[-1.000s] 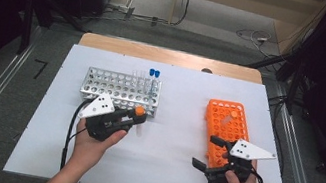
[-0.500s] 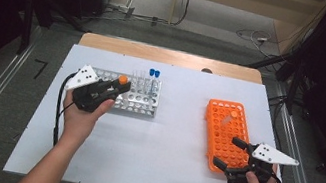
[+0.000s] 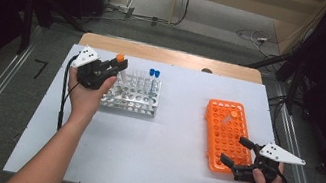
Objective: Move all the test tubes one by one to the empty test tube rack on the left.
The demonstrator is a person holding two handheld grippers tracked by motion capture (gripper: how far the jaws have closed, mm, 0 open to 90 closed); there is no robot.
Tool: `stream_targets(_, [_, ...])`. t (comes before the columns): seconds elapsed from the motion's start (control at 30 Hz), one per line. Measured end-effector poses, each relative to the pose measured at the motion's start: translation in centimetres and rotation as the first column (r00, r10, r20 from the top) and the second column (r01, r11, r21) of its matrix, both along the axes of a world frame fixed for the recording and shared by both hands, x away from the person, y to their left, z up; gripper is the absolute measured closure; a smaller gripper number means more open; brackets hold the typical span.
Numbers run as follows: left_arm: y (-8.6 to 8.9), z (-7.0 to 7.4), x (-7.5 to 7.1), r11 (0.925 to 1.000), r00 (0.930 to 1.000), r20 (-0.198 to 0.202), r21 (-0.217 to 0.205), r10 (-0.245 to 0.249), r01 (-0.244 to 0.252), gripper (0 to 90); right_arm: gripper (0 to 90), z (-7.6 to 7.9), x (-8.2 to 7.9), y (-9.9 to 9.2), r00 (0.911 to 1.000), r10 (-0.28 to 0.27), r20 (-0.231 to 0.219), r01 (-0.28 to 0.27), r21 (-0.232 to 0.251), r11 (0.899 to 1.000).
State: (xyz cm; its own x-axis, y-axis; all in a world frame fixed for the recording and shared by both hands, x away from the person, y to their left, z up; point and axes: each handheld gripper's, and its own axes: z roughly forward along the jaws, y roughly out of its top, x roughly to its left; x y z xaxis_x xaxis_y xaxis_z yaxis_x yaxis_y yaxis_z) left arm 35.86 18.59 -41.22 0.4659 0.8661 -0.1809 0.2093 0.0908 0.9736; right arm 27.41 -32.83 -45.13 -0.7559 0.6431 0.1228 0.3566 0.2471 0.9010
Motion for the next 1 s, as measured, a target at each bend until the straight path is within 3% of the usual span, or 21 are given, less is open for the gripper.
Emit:
stream_targets(0.2, [-0.4, -0.6, 1.8, 0.9988, 0.9985, -0.026, 0.01, 0.049, -0.048, 74.8, 0.0, -0.1, 0.1, -0.1, 1.0, -0.003, -0.001, 0.003, 0.002, 1.0])
stream_targets(0.43, [-0.9, -1.3, 3.2, 0.9963, 0.9964, -0.025, 0.029, 0.081, -0.081, 74.7, 0.0, -0.2, 0.2, -0.3, 1.0, 0.002, -0.009, -0.002, 0.007, 1.0])
stream_targets(0.67, [-1.4, -1.9, 3.7, 0.9918, 0.9934, -0.034, 0.07, 0.109, -0.107, 73.9, 0.0, -0.2, 0.3, -0.5, 1.0, -0.001, -0.01, 0.001, 0.012, 1.0])
stream_targets(0.83, [-1.5, -2.4, 3.9, 0.9869, 0.9891, -0.082, 0.116, 0.122, -0.112, 71.7, 0.0, -0.1, 0.3, -0.6, 0.9999, -0.003, -0.013, 0.003, 0.022, 1.0])
stream_targets(1.0, [-1.6, -2.4, 3.9, 0.9865, 0.9913, -0.072, 0.13, 0.11, -0.1, 73.6, 0.1, -0.1, 0.3, -0.6, 0.9999, -0.004, -0.011, 0.004, 0.023, 1.0])
